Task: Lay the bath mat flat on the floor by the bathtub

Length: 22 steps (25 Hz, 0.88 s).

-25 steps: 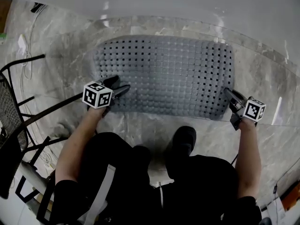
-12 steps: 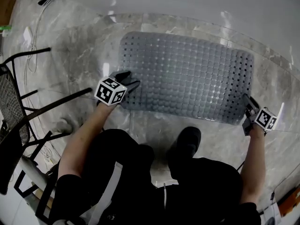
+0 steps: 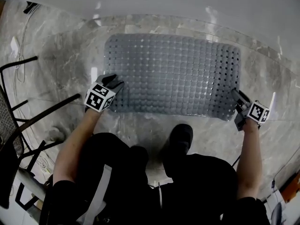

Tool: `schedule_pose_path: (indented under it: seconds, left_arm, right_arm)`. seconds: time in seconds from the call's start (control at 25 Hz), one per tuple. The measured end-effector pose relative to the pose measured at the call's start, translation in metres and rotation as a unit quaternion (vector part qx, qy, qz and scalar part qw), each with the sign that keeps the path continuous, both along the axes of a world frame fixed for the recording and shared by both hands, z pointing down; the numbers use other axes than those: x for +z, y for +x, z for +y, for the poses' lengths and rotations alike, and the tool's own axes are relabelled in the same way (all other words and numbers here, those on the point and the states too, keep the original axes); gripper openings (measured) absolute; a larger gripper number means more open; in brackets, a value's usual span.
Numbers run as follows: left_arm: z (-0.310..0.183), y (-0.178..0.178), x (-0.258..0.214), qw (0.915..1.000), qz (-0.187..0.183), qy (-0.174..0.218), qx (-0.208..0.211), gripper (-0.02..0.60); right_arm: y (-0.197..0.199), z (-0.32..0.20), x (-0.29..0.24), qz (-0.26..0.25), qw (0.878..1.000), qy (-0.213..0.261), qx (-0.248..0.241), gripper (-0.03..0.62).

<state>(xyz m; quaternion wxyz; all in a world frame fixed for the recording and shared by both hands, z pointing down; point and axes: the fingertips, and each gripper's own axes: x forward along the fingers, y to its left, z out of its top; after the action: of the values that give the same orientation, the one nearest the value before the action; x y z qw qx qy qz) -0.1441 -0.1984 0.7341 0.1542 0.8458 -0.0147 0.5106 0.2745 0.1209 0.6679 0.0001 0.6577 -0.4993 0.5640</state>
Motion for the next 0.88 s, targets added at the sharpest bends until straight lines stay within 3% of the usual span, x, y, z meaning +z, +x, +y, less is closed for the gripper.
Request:
schedule_pose_path:
  seconds: [0.2,0.32,0.44,0.6,0.88]
  left_arm:
    - [-0.001,-0.001,0.001,0.9996,-0.012,0.015,0.022,0.192]
    - [-0.004,-0.005,0.001,0.9993,-0.02,0.023,0.02,0.193]
    - [-0.016,-0.017,0.002,0.9994,-0.026,0.018,-0.012,0.193]
    - [-0.024,-0.024,-0.002,0.9971,-0.006,-0.012,-0.075,0.193]
    - [-0.023,-0.024,-0.006,0.9957,-0.01,-0.018,-0.09,0.206]
  right_arm:
    - [-0.009,0.039,0.014,0.007,0.997,-0.06,-0.041,0.225]
    - [-0.013,0.048,0.016,0.002,0.998,-0.054,-0.014,0.227]
    - [-0.017,0.045,0.016,-0.009,0.999,-0.034,0.007,0.227]
    - [-0.024,0.041,0.019,-0.023,0.999,-0.029,0.0,0.224]
    - [-0.015,0.042,0.012,-0.003,0.999,-0.033,0.007,0.224]
